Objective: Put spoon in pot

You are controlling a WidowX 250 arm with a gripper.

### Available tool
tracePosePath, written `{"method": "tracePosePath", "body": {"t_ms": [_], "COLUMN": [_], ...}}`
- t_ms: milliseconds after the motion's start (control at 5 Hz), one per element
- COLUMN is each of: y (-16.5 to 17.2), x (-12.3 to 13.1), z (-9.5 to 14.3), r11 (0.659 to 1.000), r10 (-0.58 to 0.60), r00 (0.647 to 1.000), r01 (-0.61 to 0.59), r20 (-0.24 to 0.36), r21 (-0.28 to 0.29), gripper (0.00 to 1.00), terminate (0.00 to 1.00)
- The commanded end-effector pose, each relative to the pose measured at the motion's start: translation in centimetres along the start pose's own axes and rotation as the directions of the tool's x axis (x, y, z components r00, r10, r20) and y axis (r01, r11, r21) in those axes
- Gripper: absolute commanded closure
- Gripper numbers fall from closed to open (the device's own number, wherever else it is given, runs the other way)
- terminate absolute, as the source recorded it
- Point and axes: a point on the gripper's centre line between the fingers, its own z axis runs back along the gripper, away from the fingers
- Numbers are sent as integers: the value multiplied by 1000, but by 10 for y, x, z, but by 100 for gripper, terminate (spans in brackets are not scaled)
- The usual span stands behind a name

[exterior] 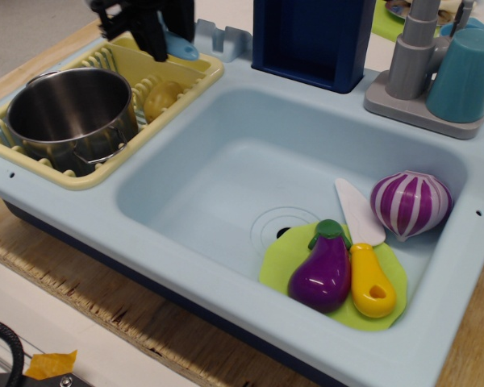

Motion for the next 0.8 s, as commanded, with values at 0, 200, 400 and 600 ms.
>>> {"method": "tracePosePath", "body": {"t_ms": [0, 200, 400, 600], "y": [12, 20, 32, 39], "x": [11, 7, -21, -36], "z": [31, 34, 28, 30], "r11": [995, 982, 938, 897], "r10": [102, 185, 347, 441], "r00": [993, 983, 935, 886], "r01": [-102, -186, -347, -439], "r20": [64, 12, -80, -147], "r21": [0, 32, 13, 42], "gripper": [100, 100, 100, 100], "terminate": [0, 0, 0, 0]}}
